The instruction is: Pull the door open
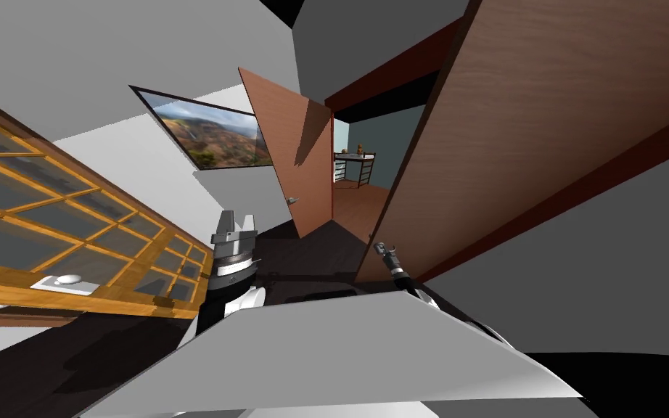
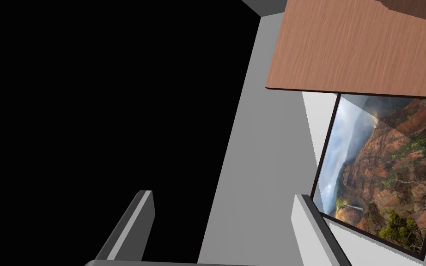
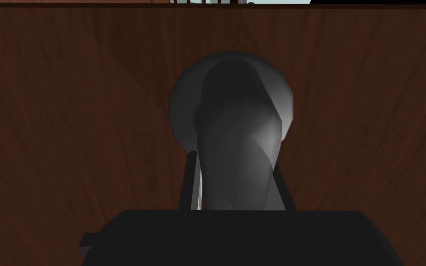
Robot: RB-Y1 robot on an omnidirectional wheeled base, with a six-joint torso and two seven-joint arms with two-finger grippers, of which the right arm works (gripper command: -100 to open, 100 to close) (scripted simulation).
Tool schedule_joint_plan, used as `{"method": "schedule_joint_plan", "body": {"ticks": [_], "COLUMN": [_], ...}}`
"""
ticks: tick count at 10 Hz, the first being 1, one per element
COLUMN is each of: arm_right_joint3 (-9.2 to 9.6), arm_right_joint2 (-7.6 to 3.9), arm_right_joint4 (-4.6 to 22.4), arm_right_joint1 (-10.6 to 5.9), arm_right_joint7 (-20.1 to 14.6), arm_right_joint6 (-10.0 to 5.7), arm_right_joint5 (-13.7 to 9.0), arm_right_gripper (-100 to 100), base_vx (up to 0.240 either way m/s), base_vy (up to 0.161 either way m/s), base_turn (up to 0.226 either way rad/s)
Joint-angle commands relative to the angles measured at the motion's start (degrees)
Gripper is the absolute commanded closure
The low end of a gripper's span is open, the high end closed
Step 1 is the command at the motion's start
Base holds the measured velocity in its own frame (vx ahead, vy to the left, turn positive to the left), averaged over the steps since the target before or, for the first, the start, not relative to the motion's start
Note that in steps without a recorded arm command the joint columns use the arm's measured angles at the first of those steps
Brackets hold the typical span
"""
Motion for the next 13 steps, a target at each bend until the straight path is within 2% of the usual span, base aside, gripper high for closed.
{"method": "schedule_joint_plan", "body": {"ticks": [1,2,3,4,7,9,11,13], "arm_right_joint3": [-0.17,-1.11,-0.67,-0.39,-0.08,0.26,0.49,0.63], "arm_right_joint2": [0.39,0.91,0.57,-0.15,-1.13,-2.2,-2.94,-3.35], "arm_right_joint4": [-1.64,-1.8,-1.91,-1.49,-0.89,-0.24,0.21,0.46], "arm_right_joint1": [0.66,0.14,0.52,1.53,2.7,3.98,4.86,5.35], "arm_right_joint7": [0.04,0.14,0.04,-0.84,-1.88,-3.02,-3.8,-4.24], "arm_right_joint6": [1.13,1.94,1.6,0.1,-1.95,-4.21,-5.76,-6.62], "arm_right_joint5": [0.46,1.31,0.87,1.15,1.33,1.52,1.66,1.73], "arm_right_gripper": [100,100,100,100,100,100,100,100], "base_vx": [-0.102,-0.139,-0.071,-0.142,-0.175,-0.191,-0.161,-0.13], "base_vy": [-0.051,-0.075,-0.039,0.0,-0.043,-0.056,-0.058,-0.041], "base_turn": [0.041,0.081,0.044,0.216,0.146,0.198,0.126,0.088]}}
